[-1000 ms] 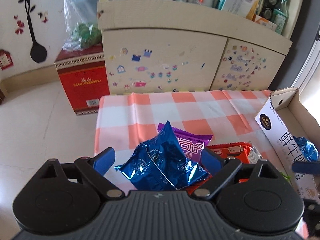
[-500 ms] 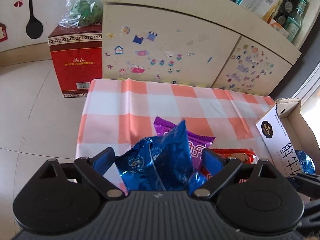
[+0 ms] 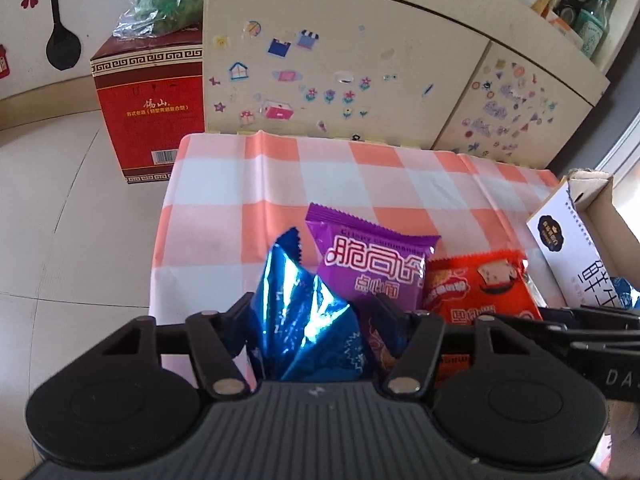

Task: Organize snacks
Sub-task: 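Grasp a blue foil packet with the left tool while the right tool grasps a red-orange packet, then carry both packets into the cardboard box and open both tools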

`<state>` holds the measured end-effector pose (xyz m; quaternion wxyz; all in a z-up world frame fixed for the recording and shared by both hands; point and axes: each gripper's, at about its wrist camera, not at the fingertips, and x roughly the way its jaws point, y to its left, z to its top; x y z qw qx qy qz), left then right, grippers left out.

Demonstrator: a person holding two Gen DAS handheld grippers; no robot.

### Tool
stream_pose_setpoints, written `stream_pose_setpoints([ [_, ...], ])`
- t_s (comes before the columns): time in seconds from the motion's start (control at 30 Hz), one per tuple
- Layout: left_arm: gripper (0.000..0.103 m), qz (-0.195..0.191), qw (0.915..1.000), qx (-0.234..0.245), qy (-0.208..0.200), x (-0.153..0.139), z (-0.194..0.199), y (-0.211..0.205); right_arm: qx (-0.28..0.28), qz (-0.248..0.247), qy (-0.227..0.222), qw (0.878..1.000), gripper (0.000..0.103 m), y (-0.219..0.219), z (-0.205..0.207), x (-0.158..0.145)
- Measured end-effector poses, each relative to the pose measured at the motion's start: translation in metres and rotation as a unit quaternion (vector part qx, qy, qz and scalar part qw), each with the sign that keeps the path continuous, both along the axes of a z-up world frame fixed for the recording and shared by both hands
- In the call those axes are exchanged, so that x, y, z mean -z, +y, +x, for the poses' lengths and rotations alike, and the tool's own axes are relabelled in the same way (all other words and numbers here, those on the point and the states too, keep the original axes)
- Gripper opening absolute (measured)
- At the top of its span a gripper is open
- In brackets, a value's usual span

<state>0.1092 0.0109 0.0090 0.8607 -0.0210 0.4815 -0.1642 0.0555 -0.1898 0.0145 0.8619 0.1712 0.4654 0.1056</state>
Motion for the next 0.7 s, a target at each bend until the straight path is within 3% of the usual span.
stream_pose_setpoints([
  [0.17, 0.044, 0.007, 0.9995, 0.025, -0.018, -0.004, -0.009, -0.008, -0.017, -0.026, -0.022, 0.999, 0.033, 0.004, -0.004, -0.008],
  [0.43, 0.040, 0.048, 0.9948, 0.066, -0.061, -0.011, -0.023, -0.027, -0.040, -0.067, -0.053, 0.996, 0.032, 0.010, -0.008, -0.021],
  [0.7, 0.040, 0.059, 0.9926, 0.069, -0.080, -0.020, -0.027, -0.031, -0.044, -0.092, -0.080, 0.992, 0.032, 0.009, -0.010, -0.033],
])
